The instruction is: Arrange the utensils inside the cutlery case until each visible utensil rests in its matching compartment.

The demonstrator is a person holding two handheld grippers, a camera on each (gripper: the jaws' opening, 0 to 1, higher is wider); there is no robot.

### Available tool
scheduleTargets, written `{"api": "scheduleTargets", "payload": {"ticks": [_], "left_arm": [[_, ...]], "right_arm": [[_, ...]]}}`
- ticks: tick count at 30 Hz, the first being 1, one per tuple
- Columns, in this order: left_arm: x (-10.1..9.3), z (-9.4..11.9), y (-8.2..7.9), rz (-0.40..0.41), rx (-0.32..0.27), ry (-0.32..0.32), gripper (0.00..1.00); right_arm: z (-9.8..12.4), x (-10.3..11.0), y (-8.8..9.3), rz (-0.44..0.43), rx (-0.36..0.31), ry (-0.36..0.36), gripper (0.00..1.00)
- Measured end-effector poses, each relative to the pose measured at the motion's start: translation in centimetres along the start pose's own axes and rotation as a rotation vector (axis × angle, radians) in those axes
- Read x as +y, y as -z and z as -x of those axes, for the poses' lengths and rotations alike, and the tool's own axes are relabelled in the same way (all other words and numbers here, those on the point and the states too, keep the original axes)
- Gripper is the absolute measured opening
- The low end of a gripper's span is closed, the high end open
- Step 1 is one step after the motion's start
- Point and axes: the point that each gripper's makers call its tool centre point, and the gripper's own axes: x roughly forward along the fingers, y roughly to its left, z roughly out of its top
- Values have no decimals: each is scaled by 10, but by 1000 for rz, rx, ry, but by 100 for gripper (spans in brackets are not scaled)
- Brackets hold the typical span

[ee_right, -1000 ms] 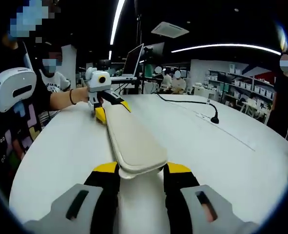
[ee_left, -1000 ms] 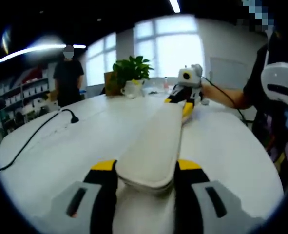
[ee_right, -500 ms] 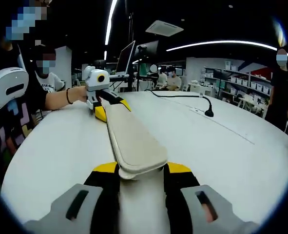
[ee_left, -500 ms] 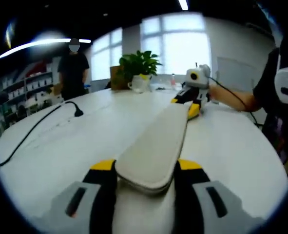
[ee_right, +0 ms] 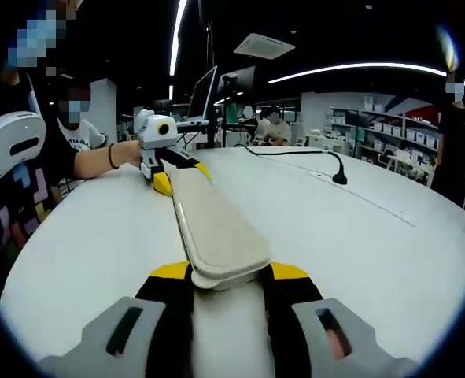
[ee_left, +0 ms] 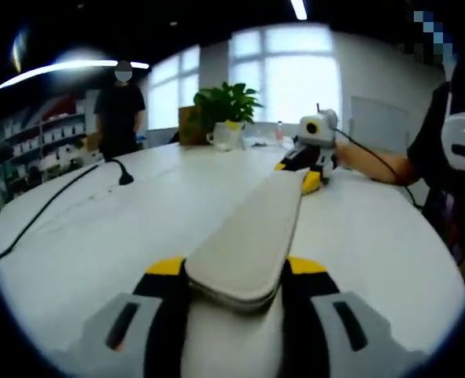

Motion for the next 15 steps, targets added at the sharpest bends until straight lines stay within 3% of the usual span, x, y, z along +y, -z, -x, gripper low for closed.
{"api": "scheduleTargets", "payload": {"ticks": [5,8,13,15], "left_arm": [[4,1,0,0,-4,3,50],[4,1,0,1,-4,0,51],[5,4,1,11,13,-10,60],[4,6,1,26,20,-20,63]], "right_arm": [[-2,6,0,-14,-1,6,38],[0,5,0,-16,7,17,43],[8,8,-6,-37,-12,31,47],[16,0,-3,-85,24,104,55]]}}
